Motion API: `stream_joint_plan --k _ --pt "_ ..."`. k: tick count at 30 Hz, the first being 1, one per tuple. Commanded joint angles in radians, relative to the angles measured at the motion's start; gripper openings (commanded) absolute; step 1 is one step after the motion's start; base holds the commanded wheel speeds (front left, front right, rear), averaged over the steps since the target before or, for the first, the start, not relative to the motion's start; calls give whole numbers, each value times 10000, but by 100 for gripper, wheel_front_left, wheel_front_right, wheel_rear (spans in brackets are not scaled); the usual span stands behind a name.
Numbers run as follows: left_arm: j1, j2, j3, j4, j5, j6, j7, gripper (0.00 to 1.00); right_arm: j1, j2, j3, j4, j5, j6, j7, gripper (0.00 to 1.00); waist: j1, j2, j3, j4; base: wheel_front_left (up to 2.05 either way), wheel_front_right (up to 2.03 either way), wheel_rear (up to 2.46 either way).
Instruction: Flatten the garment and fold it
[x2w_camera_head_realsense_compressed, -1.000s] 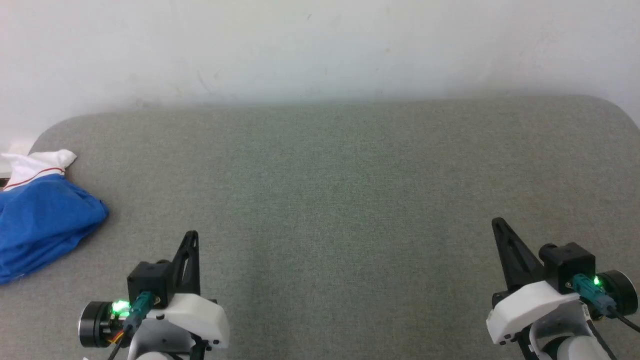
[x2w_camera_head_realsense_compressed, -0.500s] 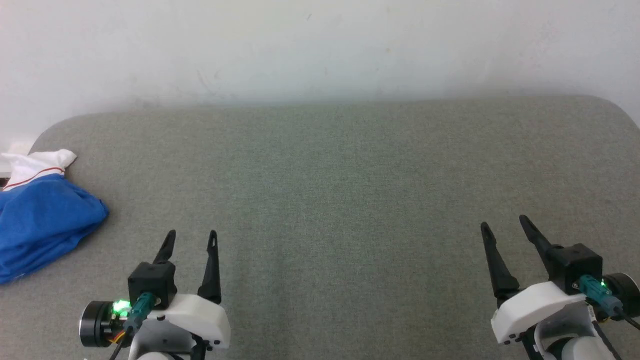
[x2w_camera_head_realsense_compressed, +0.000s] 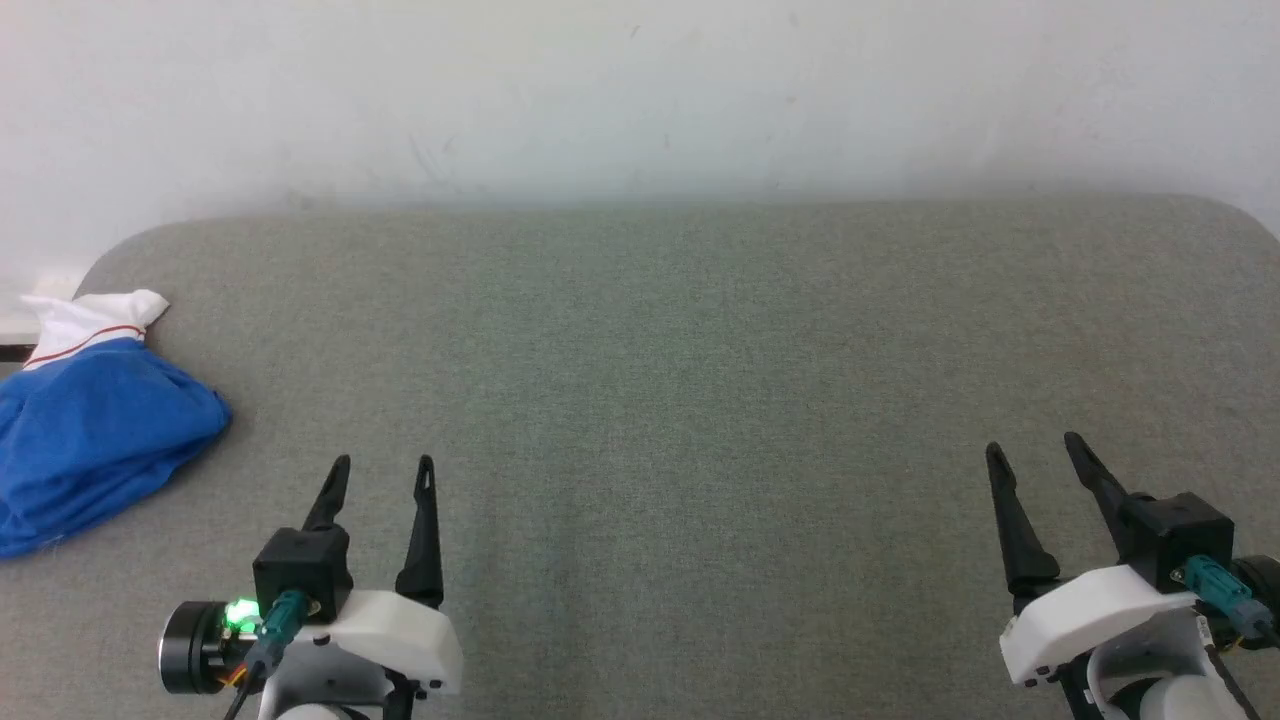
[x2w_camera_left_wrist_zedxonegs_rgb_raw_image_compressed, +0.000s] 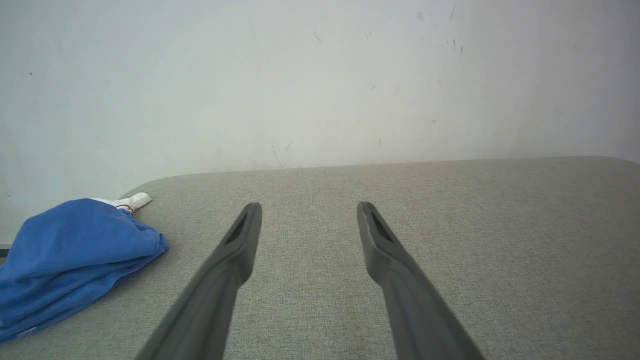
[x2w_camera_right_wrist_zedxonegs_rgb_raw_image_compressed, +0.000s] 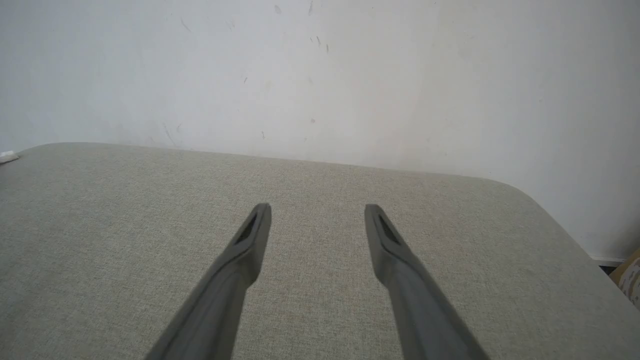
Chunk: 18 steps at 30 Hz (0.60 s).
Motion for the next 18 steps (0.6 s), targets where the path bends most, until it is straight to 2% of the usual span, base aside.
stream_joint_plan --k 1,18 --pt "105 -11 -32 -37 -90 64 -93 100 -1 11 -35 34 68 -4 -83 100 0 0 -4 31 0 0 0" --pt "312 -17 24 -130 -217 185 -449 100 -20 18 -276 238 126 -7 -438 100 0 0 -62 776 0 0 0"
